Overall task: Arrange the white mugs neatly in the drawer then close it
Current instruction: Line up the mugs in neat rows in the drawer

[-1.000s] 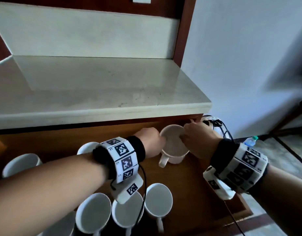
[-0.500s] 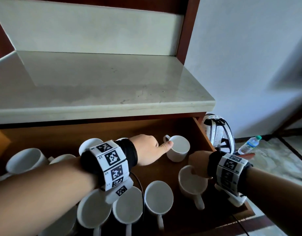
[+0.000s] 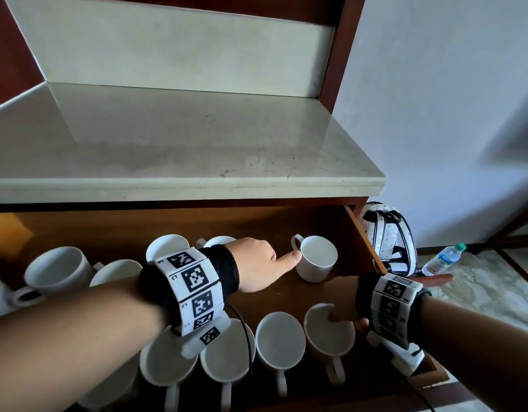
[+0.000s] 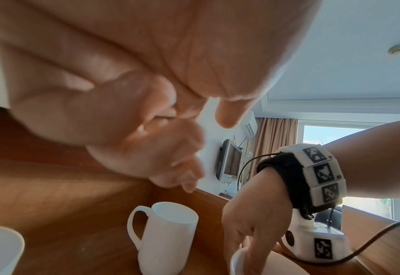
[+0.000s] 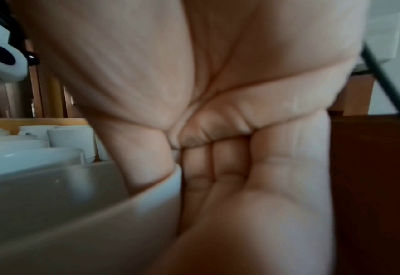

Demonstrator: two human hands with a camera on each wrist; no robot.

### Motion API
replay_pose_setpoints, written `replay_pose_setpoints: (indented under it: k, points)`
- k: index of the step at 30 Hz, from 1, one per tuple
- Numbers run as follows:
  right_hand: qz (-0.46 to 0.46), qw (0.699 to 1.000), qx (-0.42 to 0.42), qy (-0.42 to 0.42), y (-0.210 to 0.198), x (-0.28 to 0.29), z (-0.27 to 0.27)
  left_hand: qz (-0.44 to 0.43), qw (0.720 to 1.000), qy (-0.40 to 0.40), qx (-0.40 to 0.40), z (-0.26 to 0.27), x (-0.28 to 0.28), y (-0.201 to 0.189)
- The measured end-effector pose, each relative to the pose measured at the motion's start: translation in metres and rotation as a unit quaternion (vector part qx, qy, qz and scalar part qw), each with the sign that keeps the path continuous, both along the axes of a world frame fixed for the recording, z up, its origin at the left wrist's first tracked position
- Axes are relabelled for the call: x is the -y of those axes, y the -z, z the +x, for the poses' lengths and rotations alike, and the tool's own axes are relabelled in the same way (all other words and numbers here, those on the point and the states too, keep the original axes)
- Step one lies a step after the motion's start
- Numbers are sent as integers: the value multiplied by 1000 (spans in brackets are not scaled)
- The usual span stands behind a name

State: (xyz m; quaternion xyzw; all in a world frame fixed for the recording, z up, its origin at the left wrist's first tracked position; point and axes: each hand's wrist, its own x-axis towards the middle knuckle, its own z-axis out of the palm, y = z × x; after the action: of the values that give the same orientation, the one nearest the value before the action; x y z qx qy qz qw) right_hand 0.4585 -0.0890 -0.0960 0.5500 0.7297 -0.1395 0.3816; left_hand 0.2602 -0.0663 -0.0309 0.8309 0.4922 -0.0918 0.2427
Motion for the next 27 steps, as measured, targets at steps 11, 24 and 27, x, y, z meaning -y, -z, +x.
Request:
replay_pose_setpoints:
  k: [11,24,27]
  points:
    - [-39,999,-11,21,-4,5,-2,-7,1000,1,2,0,1,0]
    - [154,942,-56,295,-23,-70,14,12,999,-46,-4,-21,-4,8]
    - [126,960,3,250,20,-95,32,18,999,-48,3,-28,-3,7]
